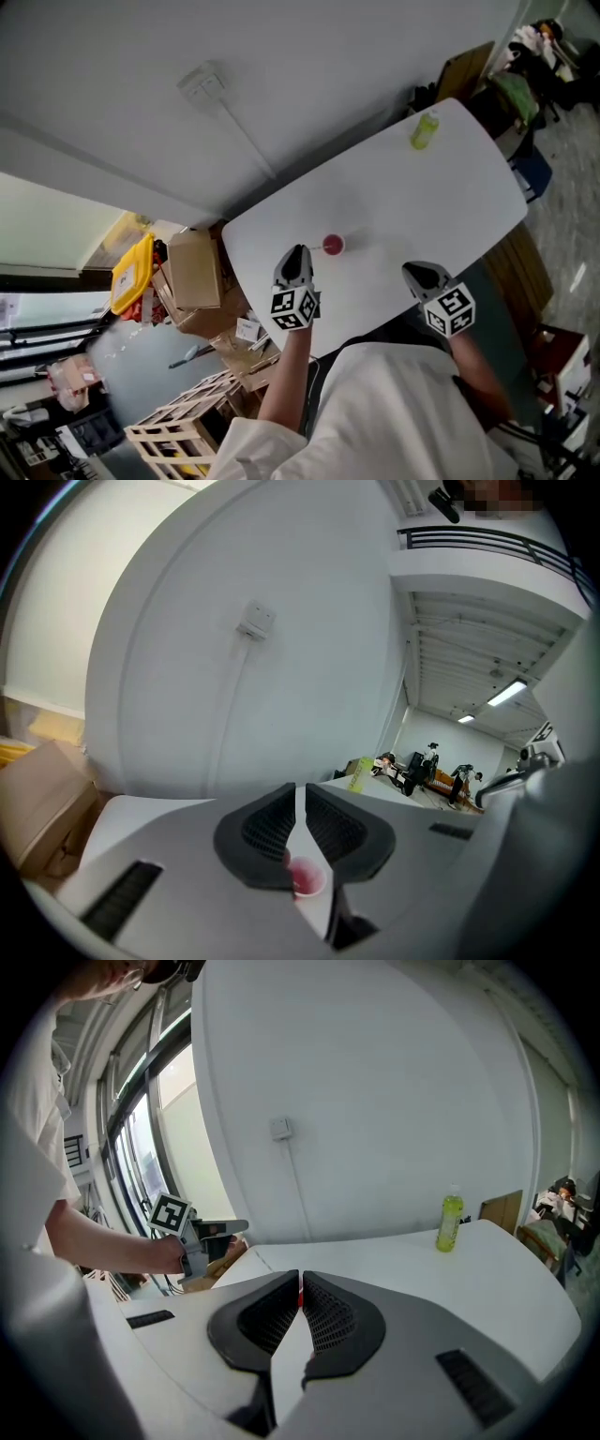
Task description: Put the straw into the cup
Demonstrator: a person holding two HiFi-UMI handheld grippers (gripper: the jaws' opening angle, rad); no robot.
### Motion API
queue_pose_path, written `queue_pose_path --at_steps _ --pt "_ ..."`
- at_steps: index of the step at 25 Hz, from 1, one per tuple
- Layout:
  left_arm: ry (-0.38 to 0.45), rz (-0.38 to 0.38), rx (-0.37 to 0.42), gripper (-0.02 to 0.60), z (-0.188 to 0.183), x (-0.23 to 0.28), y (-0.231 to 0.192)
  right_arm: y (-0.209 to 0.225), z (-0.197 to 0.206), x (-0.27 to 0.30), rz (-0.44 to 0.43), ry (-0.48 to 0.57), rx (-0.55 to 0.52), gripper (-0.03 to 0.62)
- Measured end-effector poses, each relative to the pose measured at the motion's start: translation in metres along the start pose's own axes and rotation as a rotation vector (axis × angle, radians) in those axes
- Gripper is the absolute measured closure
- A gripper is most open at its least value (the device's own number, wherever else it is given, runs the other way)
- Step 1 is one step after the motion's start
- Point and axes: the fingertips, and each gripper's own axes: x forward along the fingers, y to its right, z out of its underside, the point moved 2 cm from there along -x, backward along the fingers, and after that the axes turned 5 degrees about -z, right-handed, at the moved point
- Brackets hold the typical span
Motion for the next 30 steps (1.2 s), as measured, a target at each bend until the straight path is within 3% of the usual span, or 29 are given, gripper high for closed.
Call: queue_pose_path --at_steps 7,20,30 --pt "0.041 -0.063 -0.005 0.575 -0.003 -0.040 0.025 0.003 0.001 -0.023 -0.065 0.018 -0.042 0.556" --pt "0.117 -0.142 -0.013 0.580 0.006 -0.115 0.089 0.014 0.012 -0.089 -0.141 0.079 -0.105 0.556" --pt "0.096 -0.109 -0.030 0.580 0.039 -0.190 0.160 0.014 0.039 -0.141 -0.187 0.077 -0.123 0.556"
